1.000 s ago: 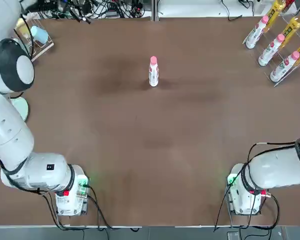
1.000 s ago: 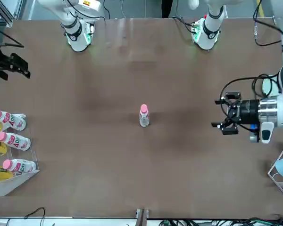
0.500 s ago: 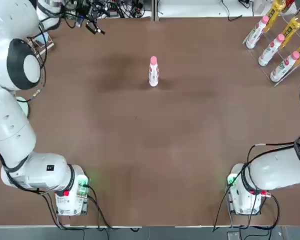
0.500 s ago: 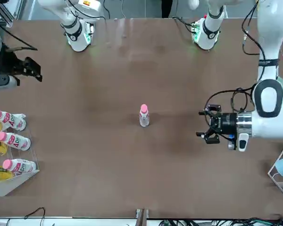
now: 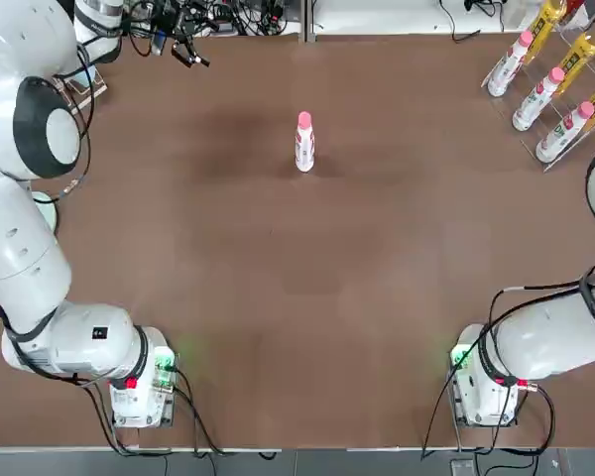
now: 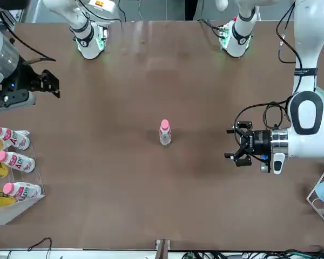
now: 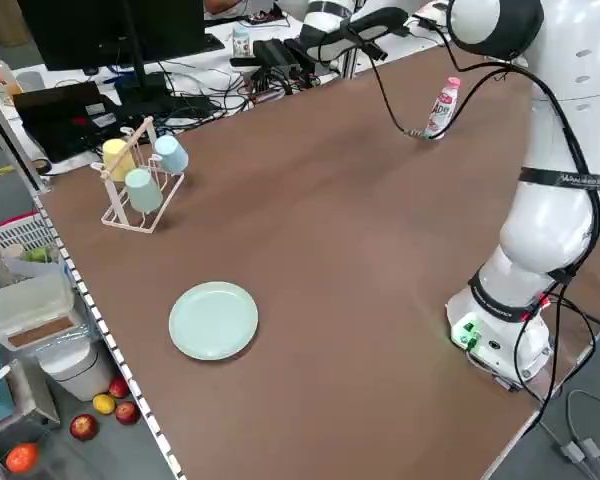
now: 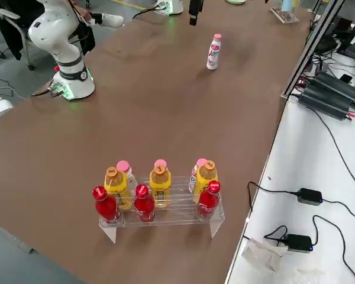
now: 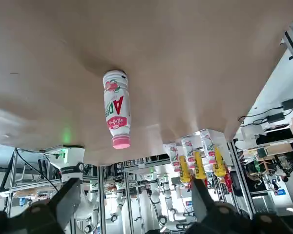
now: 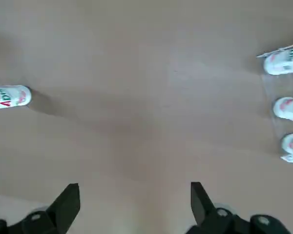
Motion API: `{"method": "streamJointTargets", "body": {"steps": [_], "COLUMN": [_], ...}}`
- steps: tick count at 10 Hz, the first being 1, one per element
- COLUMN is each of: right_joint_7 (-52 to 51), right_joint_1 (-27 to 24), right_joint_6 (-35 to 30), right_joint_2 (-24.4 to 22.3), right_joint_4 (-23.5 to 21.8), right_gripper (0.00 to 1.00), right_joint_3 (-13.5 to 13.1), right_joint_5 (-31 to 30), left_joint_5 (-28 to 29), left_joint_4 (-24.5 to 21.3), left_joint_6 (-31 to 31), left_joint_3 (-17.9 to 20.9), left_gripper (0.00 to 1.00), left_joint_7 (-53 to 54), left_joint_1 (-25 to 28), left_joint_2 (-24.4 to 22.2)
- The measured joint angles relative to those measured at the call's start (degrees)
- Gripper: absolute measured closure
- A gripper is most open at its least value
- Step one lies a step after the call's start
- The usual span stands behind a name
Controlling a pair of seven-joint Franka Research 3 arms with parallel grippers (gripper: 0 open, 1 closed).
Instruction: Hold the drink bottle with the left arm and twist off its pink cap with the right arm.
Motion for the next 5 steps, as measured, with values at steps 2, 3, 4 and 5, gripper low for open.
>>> {"method": "streamJointTargets", "body": {"steps": [2,3,4,5], "right_joint_7": [-0.03,0.94,4.74,9.07], "right_joint_1": [0.60,2.07,3.92,6.17], "right_joint_6": [0.11,0.63,1.34,2.14], "right_joint_2": [1.23,1.78,2.08,2.17], "right_joint_4": [0.00,0.01,0.01,0.02], "right_gripper": [0.00,0.00,0.00,0.00], "right_joint_3": [0.02,0.04,0.06,0.11], "right_joint_5": [1.03,1.03,1.04,1.03], "left_joint_5": [-0.50,-1.18,-1.95,-3.41], "left_joint_4": [-1.19,-2.75,-4.03,-4.78], "left_joint_6": [3.21,5.80,7.68,8.28], "left_joint_3": [-0.59,-2.14,-3.49,-4.01], "left_gripper": [0.00,0.00,0.00,0.00], "left_joint_7": [1.85,4.38,5.68,6.24], "left_joint_1": [-0.01,0.07,0.07,-0.03], "left_joint_2": [0.11,0.14,0.19,0.25]}}
